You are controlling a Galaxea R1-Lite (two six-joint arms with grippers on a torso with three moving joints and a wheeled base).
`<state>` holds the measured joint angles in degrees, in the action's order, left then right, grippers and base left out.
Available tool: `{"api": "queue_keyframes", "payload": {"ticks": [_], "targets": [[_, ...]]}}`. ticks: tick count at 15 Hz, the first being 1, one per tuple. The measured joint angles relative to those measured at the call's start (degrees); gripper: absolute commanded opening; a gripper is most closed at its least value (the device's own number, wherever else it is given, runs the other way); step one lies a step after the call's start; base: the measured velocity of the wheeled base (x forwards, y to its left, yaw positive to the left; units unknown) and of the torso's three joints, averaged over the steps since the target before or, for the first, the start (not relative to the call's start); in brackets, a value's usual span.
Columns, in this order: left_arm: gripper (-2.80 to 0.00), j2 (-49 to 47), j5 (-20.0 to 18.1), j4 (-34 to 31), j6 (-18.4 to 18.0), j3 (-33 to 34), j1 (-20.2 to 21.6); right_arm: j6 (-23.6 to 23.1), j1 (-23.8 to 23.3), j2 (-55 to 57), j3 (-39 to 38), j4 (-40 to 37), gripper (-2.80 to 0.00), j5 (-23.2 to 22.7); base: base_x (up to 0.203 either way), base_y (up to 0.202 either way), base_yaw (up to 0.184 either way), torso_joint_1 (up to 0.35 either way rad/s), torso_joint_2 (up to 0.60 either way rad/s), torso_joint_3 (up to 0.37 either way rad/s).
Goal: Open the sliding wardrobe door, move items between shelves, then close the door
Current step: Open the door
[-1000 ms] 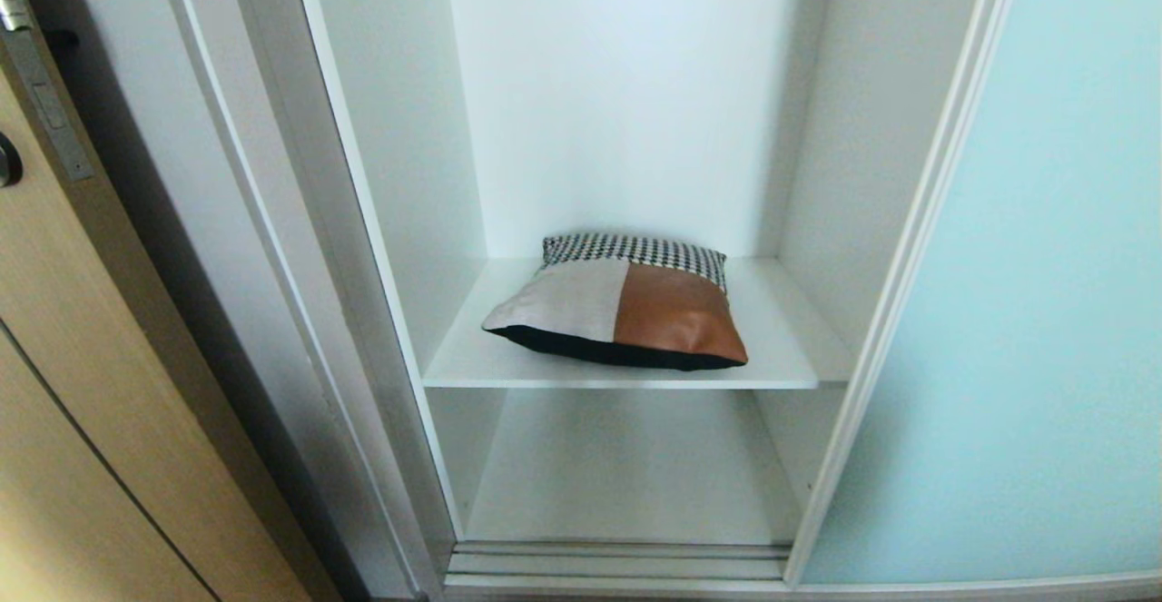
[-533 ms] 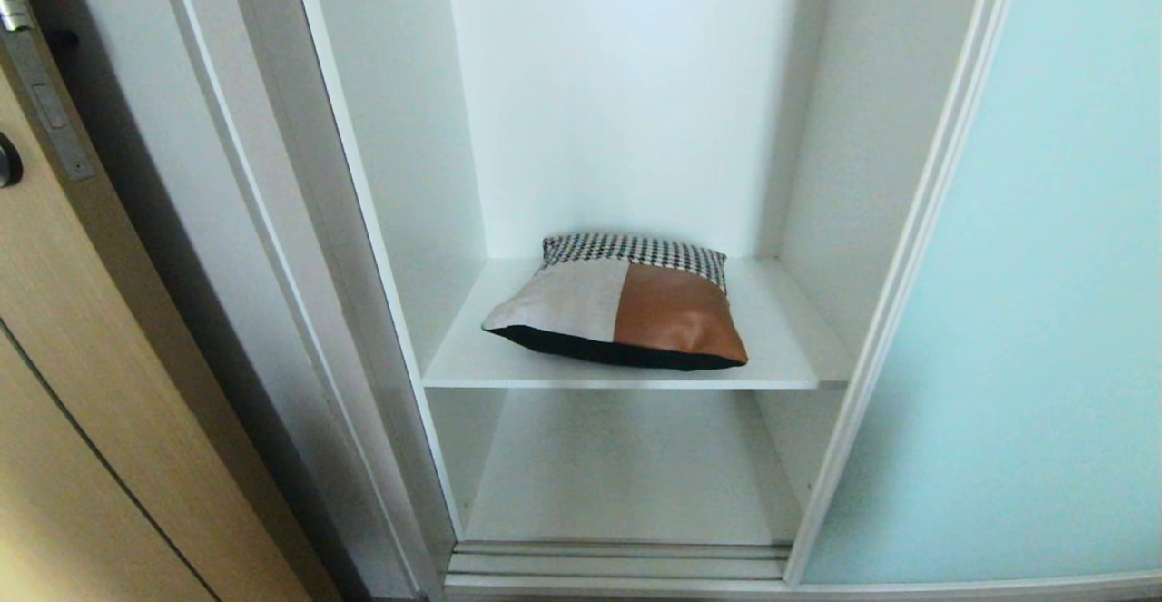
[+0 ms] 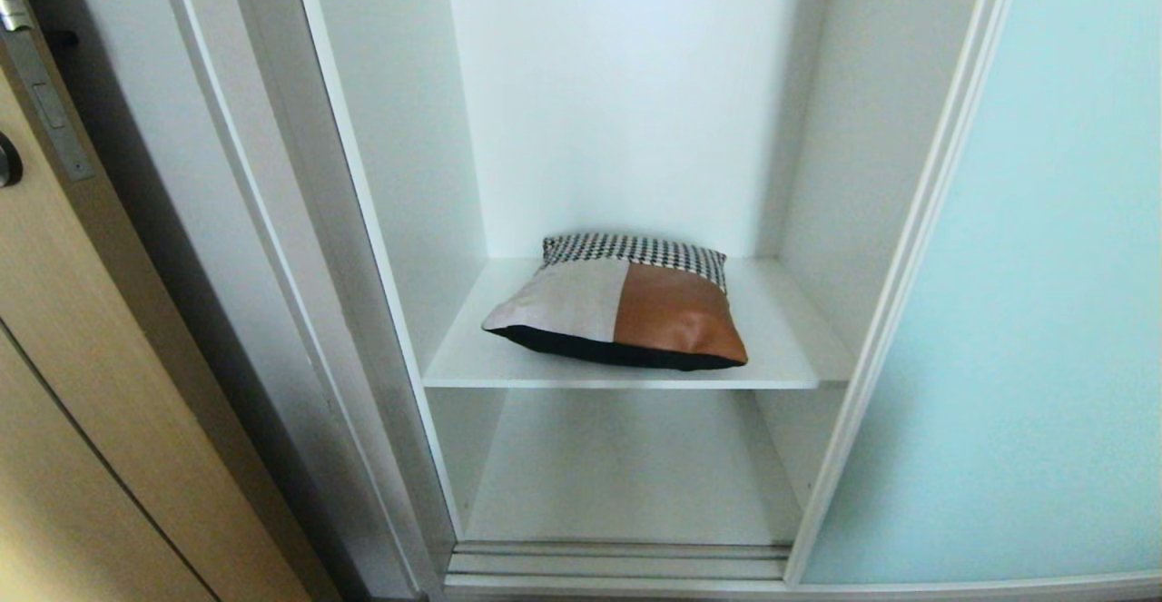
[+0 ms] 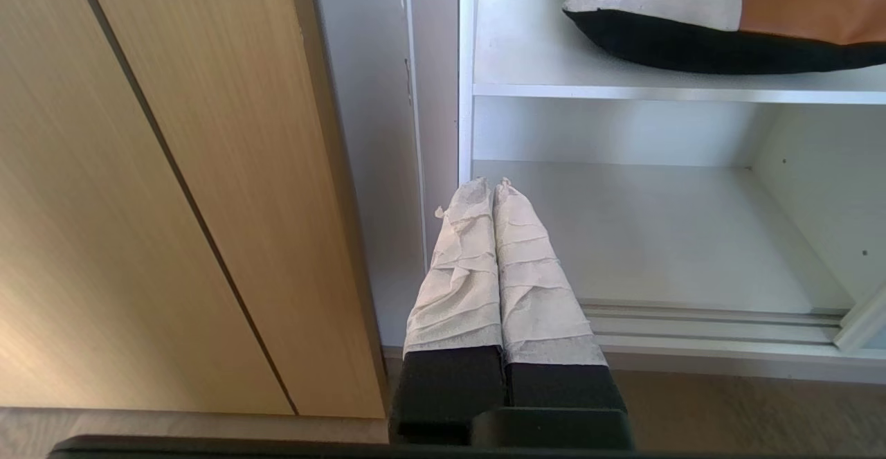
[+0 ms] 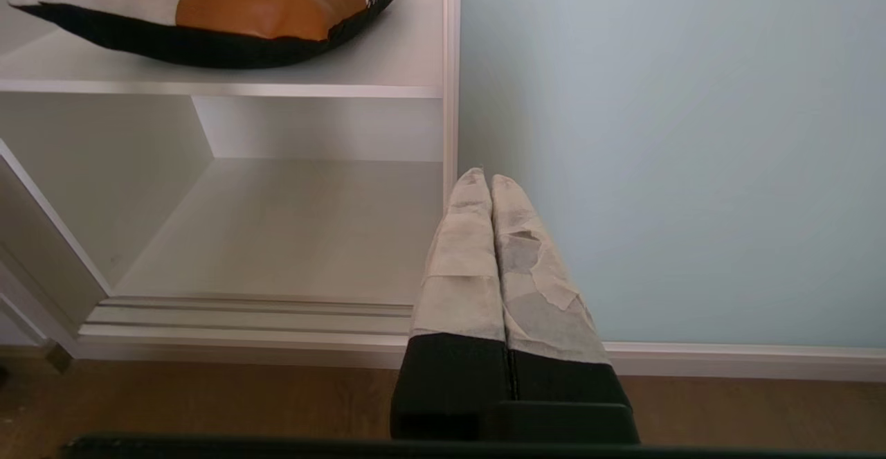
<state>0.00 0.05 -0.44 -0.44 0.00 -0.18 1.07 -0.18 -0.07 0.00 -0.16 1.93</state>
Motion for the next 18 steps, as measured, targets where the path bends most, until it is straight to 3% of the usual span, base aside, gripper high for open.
{"api": "queue_keyframes", "payload": {"ticks": [8, 18], "targets": [[-2.8, 0.0, 0.0, 0.02, 0.02, 0.0, 0.0, -4.4, 0.0, 0.0, 0.0, -0.07, -2.8, -1.19, 0.0, 0.0, 0.0, 0.0, 0.0, 0.0], [-2.8, 0.0, 0.05, 0.0, 0.0, 0.0, 0.0, -3.86, 0.0, 0.13, 1.06, 1.76, -2.8, -0.32, 0.0, 0.0, 0.0, 0.0, 0.0, 0.0]]}}
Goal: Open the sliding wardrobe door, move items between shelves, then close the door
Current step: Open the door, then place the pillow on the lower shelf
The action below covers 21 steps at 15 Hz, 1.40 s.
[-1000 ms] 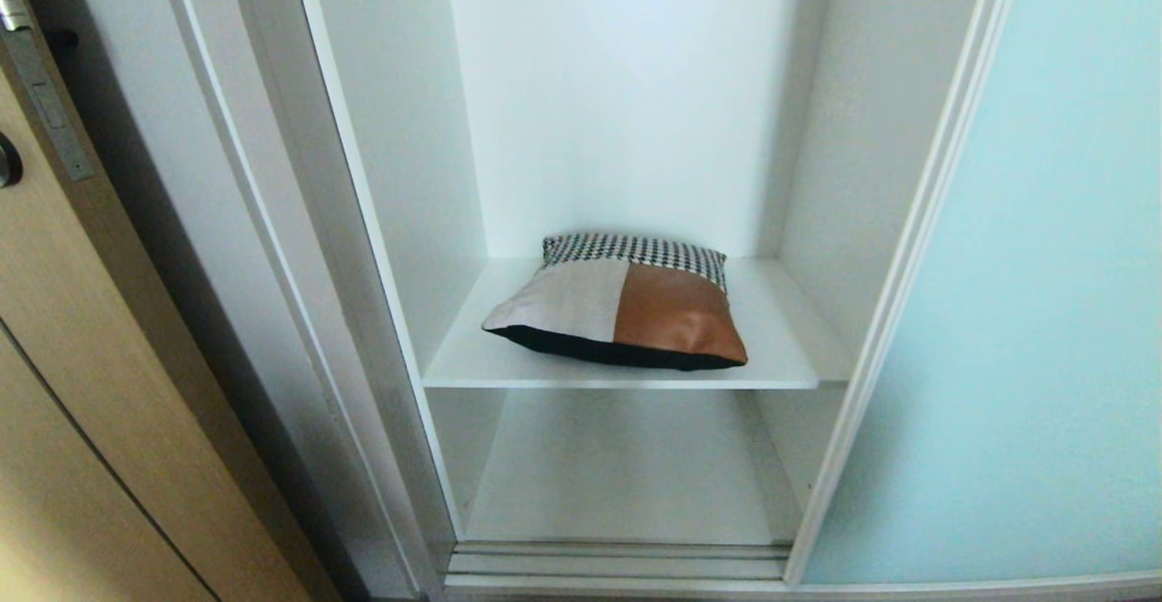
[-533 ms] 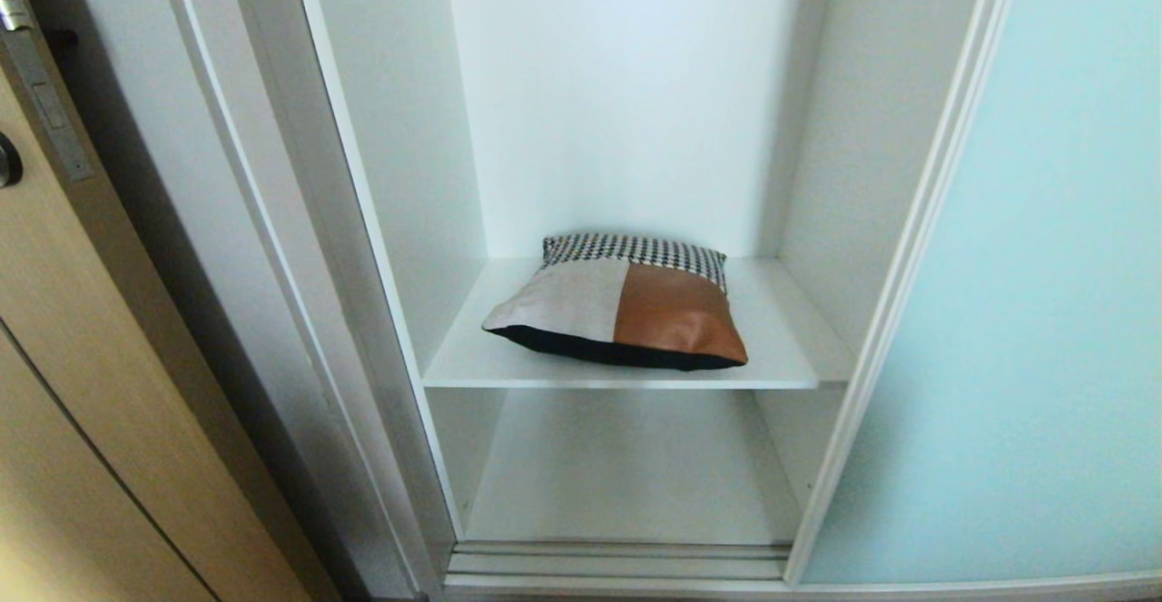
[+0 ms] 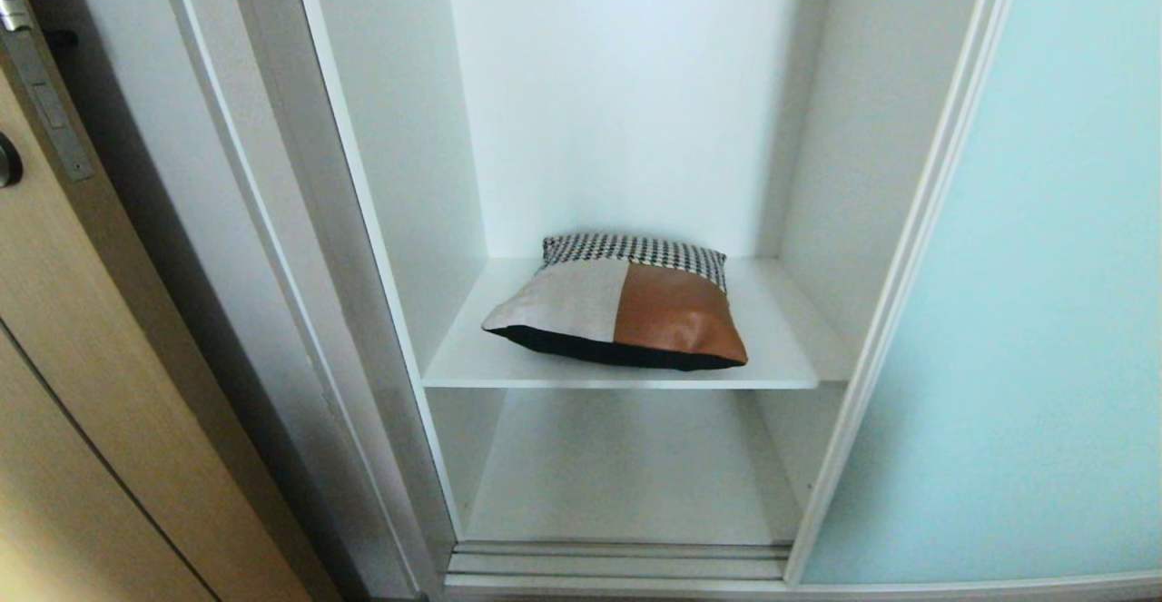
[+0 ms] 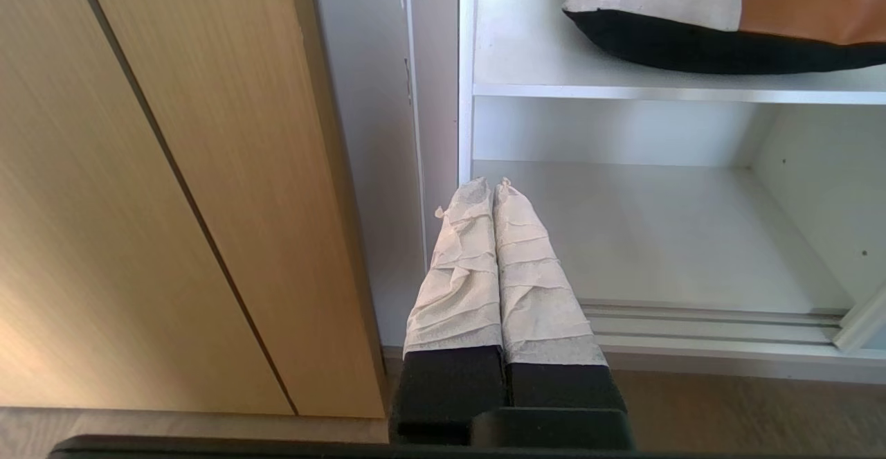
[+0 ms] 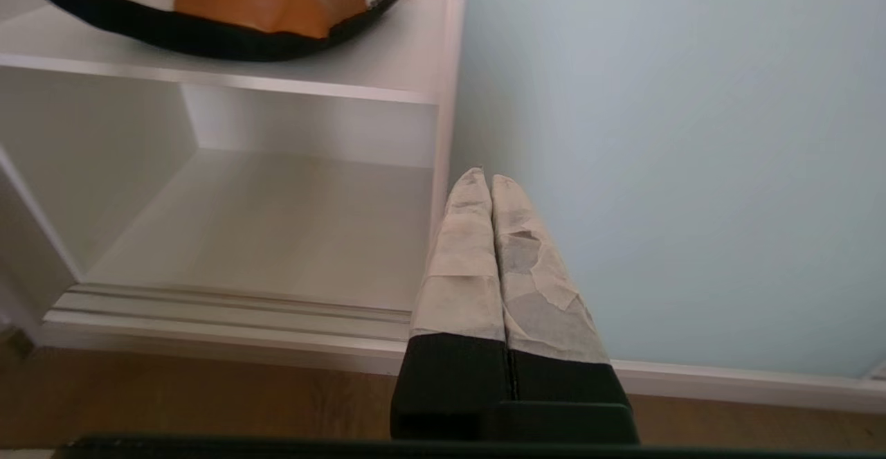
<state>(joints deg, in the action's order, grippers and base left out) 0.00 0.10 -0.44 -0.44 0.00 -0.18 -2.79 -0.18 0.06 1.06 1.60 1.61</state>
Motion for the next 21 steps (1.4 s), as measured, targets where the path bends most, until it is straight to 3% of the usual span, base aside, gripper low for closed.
{"api": "queue_keyframes", "payload": {"ticks": [5, 9, 12, 16, 19, 21], "targets": [[-2.8, 0.0, -0.02, 0.02, 0.0, 0.0, 0.0, 1.04, -0.2, 6.41, 21.01, -3.04, -2.8, 3.02, 0.0, 0.0, 0.0, 0.0, 0.0, 0.0], [-2.8, 0.0, -0.05, 0.02, 0.0, 0.0, 0.0, 0.23, 0.1, 17.18, 39.85, -10.47, -2.8, 1.23, 0.0, 0.0, 0.0, 0.0, 0.0, 0.0], [-2.8, 0.0, -0.02, 0.0, -0.02, 0.0, 0.0, 2.51, 2.64, 27.08, 54.98, -23.21, -2.8, -5.37, 0.0, 0.0, 0.0, 0.0, 0.0, 0.0], [-2.8, 0.0, -0.02, 0.0, 0.0, 0.0, 0.0, 6.55, 4.09, 39.71, 67.8, -37.3, -2.8, -20.62, 0.0, 0.0, 0.0, 0.0, 0.0, 0.0], [-2.8, 0.0, -0.04, 0.0, 0.0, 0.0, 0.0, 10.62, 5.05, 48.7, 72.55, -40.33, -2.8, -29.59, 0.0, 0.0, 0.0, 0.0, 0.0, 0.0], [-2.8, 0.0, -0.03, -0.02, 0.0, 0.0, 0.0, 12.29, 8.18, 54.61, 73.53, -40.36, -2.8, -32.31, 0.0, 0.0, 0.0, 0.0, 0.0, 0.0]]}}
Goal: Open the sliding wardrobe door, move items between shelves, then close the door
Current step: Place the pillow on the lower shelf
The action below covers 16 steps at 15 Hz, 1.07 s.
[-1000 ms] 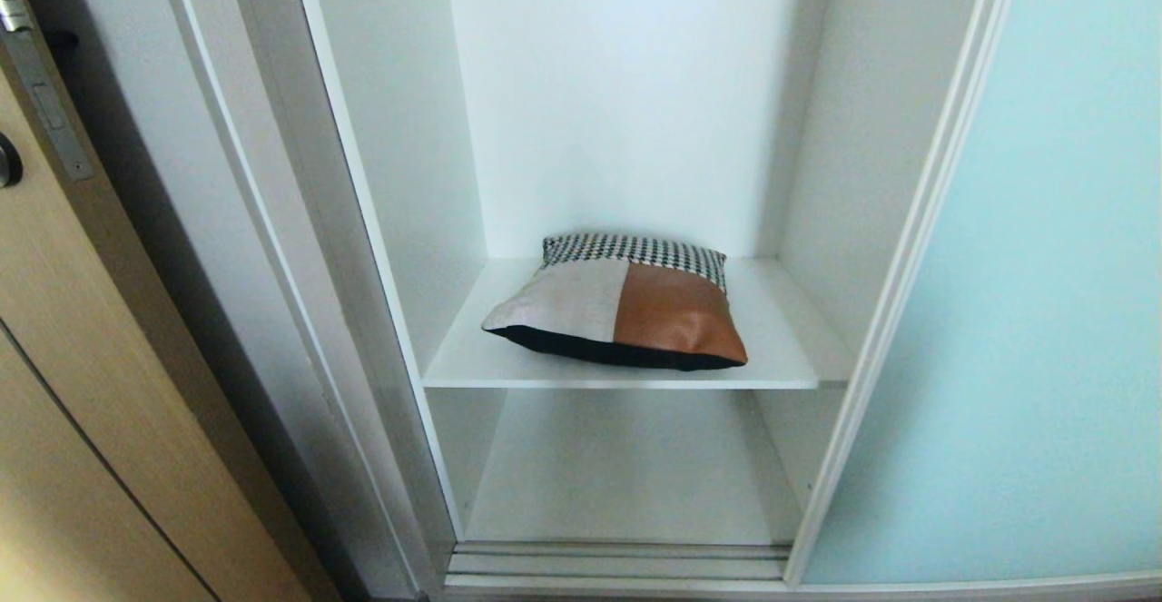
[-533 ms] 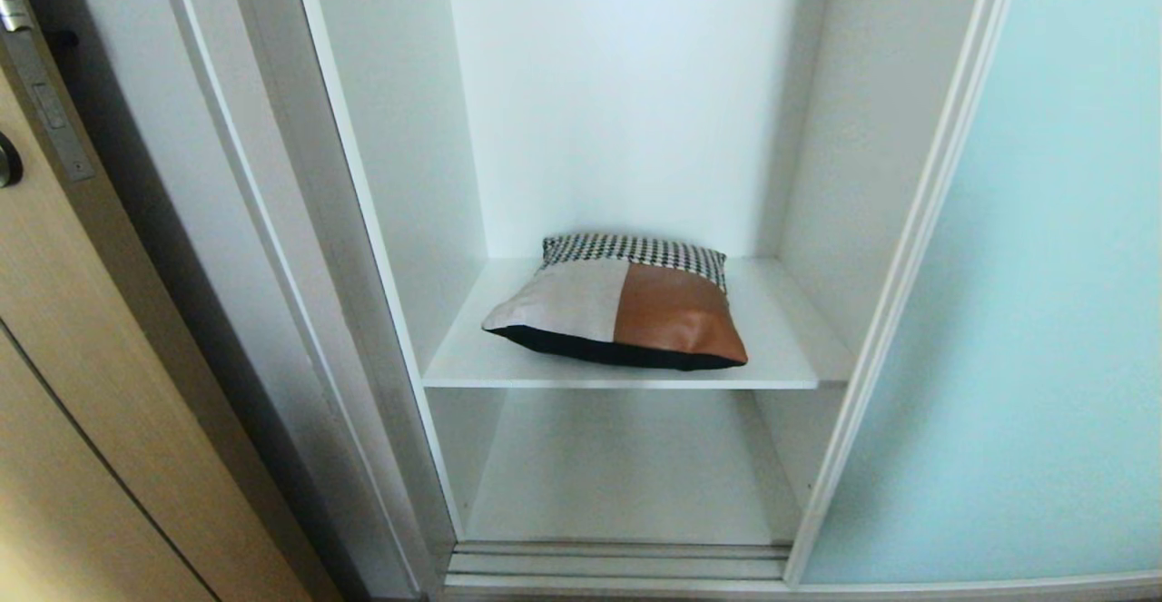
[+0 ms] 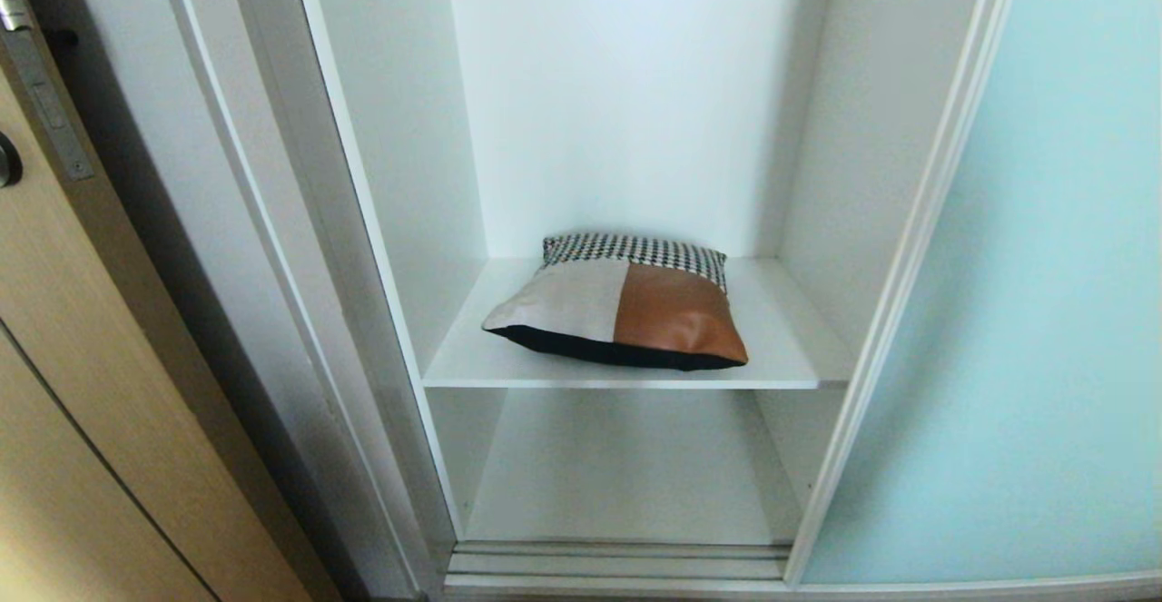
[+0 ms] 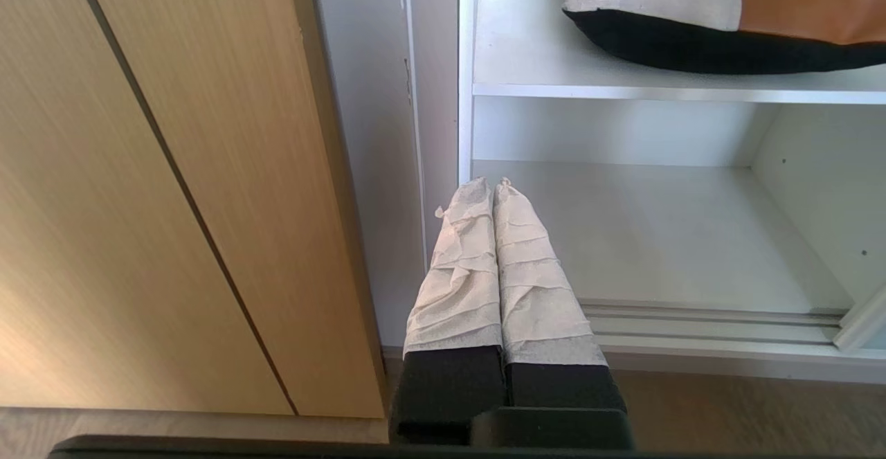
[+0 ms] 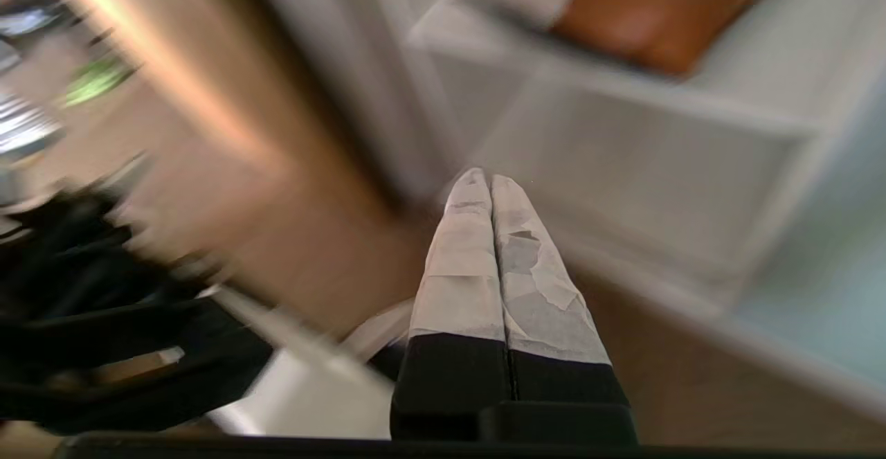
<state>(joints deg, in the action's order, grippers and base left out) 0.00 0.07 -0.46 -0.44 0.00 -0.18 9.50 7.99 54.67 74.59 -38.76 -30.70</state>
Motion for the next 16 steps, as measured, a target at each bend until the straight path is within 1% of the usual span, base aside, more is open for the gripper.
{"api": "queue_keyframes", "payload": {"ticks": [3, 5, 7, 9, 13, 16], "targets": [[-2.8, 0.0, 0.0, 0.02, 0.0, 0.0, 0.0, 2.24, 8.41, 8.2, 0.85, 0.89, -2.8, 0.58, 0.0, 0.0, 0.0, 0.0, 0.0, 0.0], [-2.8, 0.0, 0.0, 0.02, 0.02, 0.0, 0.0, 5.08, 14.37, 13.72, 1.21, 2.57, -2.8, 3.45, 0.0, 0.0, 0.0, 0.0, 0.0, 0.0], [-2.8, 0.0, 0.0, 0.02, 0.02, 0.0, 0.0, 8.42, 18.0, 19.18, 1.23, 5.79, -2.8, 6.36, 0.0, 0.0, 0.0, 0.0, 0.0, 0.0], [-2.8, 0.0, 0.0, 0.03, 0.0, 0.0, 0.0, 10.65, 19.55, 24.99, 0.75, 9.83, -2.8, 7.67, 0.0, 0.0, 0.0, 0.0, 0.0, 0.0], [-2.8, 0.0, 0.02, 0.02, 0.0, 0.0, 0.0, 12.02, 20.4, 37.97, 0.53, 18.36, -2.8, 10.4, 0.0, 0.0, 0.0, 0.0, 0.0, 0.0], [-2.8, 0.0, 0.0, 0.01, 0.01, 0.0, 0.0, 14.82, 20.15, 48.84, 4.66, 22.78, -2.8, 13.37, 0.0, 0.0, 0.0, 0.0, 0.0, 0.0]]}}
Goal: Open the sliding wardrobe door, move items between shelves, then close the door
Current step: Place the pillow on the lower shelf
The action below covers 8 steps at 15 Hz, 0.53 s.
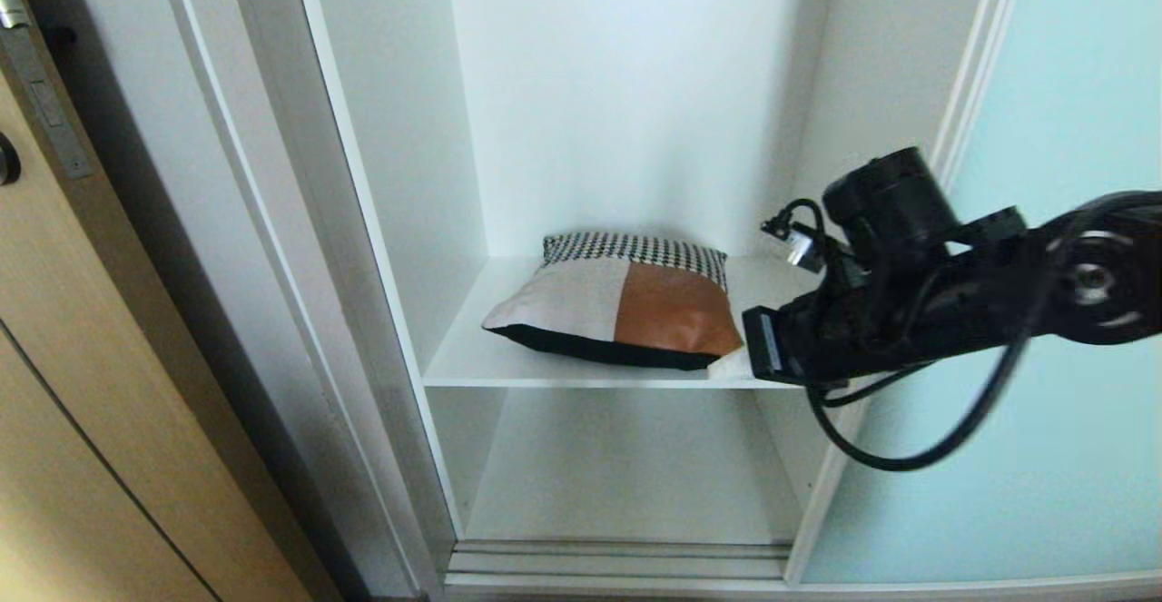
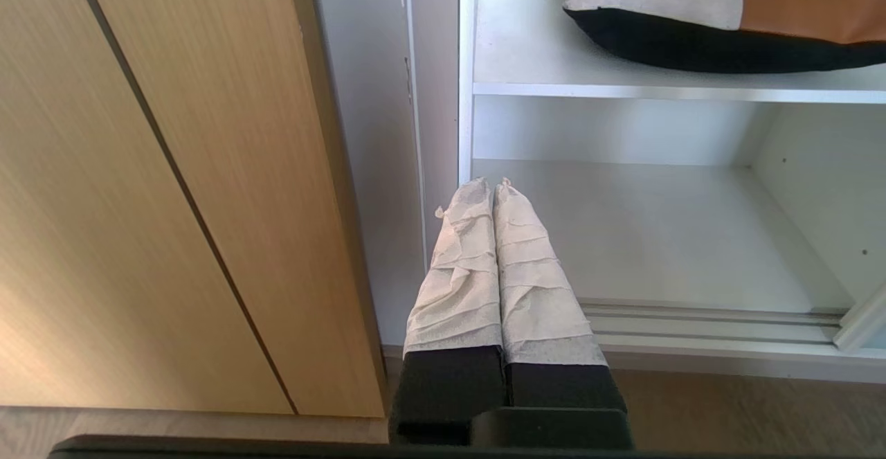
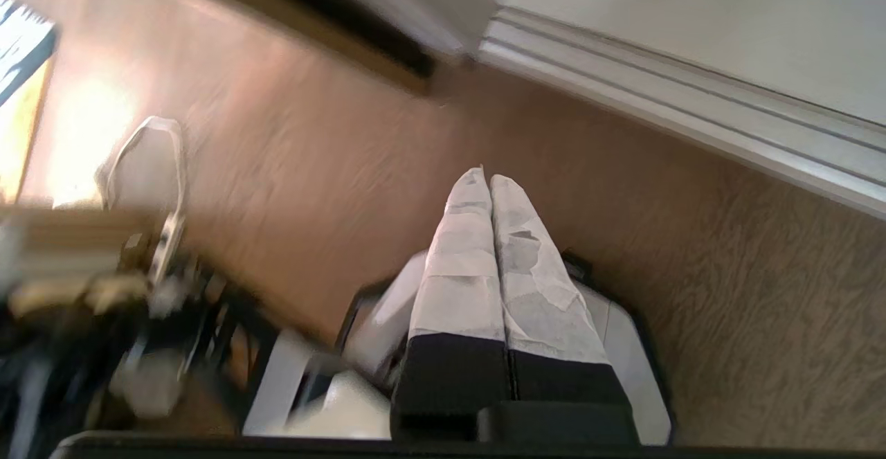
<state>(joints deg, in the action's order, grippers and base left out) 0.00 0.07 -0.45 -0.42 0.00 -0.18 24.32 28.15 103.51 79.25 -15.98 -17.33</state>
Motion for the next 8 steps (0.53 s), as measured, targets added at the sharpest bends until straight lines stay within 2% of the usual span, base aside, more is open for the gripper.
{"api": "queue_keyframes", "payload": {"ticks": [4, 5, 8], "targets": [[-2.8, 0.0, 0.0, -0.01, -0.01, 0.0, 0.0, 1.27, -3.8, 10.48, 6.89, 1.33, -2.8, 1.22, 0.0, 0.0, 0.0, 0.0, 0.0, 0.0], [-2.8, 0.0, 0.0, 0.01, -0.01, 0.0, 0.0, 1.89, -5.17, 11.98, 8.08, 1.31, 0.0, 1.29, 0.0, 0.0, 0.0, 0.0, 0.0, 0.0], [-2.8, 0.0, 0.0, -0.01, -0.01, 0.0, 0.0, 4.19, -9.19, 14.79, 10.63, 1.31, 0.0, 1.3, 0.0, 0.0, 0.0, 0.0, 0.0, 0.0]]}}
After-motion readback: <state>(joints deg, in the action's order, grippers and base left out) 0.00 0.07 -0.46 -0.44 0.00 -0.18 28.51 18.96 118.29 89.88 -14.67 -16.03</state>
